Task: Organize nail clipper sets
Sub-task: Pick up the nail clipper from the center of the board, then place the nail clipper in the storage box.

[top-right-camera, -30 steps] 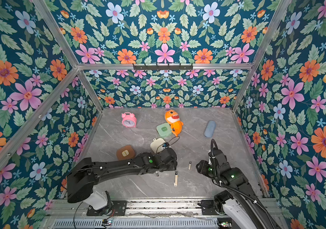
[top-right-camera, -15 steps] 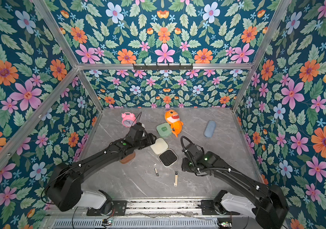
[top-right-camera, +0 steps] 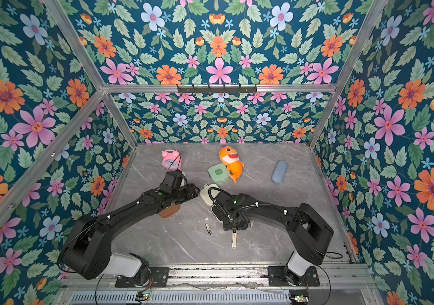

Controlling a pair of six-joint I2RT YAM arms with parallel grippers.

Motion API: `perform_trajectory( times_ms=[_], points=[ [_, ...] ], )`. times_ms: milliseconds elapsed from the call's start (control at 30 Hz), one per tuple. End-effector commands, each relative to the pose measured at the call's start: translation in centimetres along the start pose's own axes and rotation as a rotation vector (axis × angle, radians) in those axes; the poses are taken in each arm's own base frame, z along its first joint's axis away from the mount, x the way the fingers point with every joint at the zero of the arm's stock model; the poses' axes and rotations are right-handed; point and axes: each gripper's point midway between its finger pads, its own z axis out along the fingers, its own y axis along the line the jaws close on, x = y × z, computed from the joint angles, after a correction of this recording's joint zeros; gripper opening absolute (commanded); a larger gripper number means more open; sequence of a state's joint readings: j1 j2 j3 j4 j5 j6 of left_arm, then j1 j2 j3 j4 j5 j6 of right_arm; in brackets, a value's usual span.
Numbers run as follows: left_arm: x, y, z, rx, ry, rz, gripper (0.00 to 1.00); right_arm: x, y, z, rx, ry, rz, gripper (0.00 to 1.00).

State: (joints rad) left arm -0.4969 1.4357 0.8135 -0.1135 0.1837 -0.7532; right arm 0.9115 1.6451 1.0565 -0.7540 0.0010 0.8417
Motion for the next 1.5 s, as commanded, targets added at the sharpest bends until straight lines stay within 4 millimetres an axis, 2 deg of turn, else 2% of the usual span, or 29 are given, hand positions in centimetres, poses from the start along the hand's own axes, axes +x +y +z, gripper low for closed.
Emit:
perform_trajectory(
  times_ms=[0, 200, 300, 467, 600, 767, 867, 967, 1033, 1167, 1233, 1267, 1467],
  points=[
    [-0.2, -0.3, 0.0, 0.028, -0.007, 0.014, 0.63, 1.0, -0.5, 1.5, 0.030, 0.050, 0.045, 0.52],
    [0.2, 0.0, 0.6, 0.029, 0.015, 0.015, 0.62, 1.8, -0.2, 3.1, 0.008, 0.089, 0.061, 0.47],
    [0.3, -0.2, 0.8, 0.042, 0.023, 0.007, 0.62, 1.9, -0.3, 3.6, 0.014, 0.097, 0.062, 0.42],
    [0.8, -0.2, 1.6, 0.054, 0.051, -0.008, 0.60, 1.9, -0.2, 3.3, 0.001, 0.092, 0.056, 0.25],
    [1.8, -0.4, 3.1, 0.076, 0.104, -0.027, 0.59, 1.0, -0.5, 1.9, -0.007, 0.047, 0.039, 0.14],
    [1.8, -1.7, 4.5, 0.127, 0.138, -0.058, 0.57, -1.6, 0.3, -1.9, -0.120, -0.061, -0.046, 0.10],
    [0.9, -3.2, 4.5, 0.164, 0.136, -0.056, 0.56, -4.1, 1.2, -4.4, -0.171, -0.155, -0.152, 0.10],
    [-0.1, -4.9, 5.1, 0.206, 0.151, -0.055, 0.53, -7.0, 2.1, -5.9, -0.184, -0.255, -0.258, 0.12],
    [-0.6, -5.8, 6.0, 0.225, 0.171, -0.059, 0.50, -8.9, 2.6, -6.2, -0.187, -0.306, -0.312, 0.12],
    [-1.0, -5.7, 7.8, 0.205, 0.178, -0.073, 0.48, -11.9, 4.0, -6.3, -0.183, -0.370, -0.419, 0.09],
    [-0.9, -5.7, 8.4, 0.209, 0.182, -0.087, 0.48, -12.6, 4.6, -6.5, -0.187, -0.398, -0.462, 0.08],
    [-0.9, -5.7, 8.7, 0.212, 0.183, -0.093, 0.47, -12.8, 4.8, -5.1, -0.177, -0.382, -0.483, 0.08],
    [-0.3, -4.6, 9.6, 0.187, 0.188, -0.108, 0.46, -12.7, 5.4, -3.2, -0.196, -0.371, -0.561, 0.08]
  ],
)
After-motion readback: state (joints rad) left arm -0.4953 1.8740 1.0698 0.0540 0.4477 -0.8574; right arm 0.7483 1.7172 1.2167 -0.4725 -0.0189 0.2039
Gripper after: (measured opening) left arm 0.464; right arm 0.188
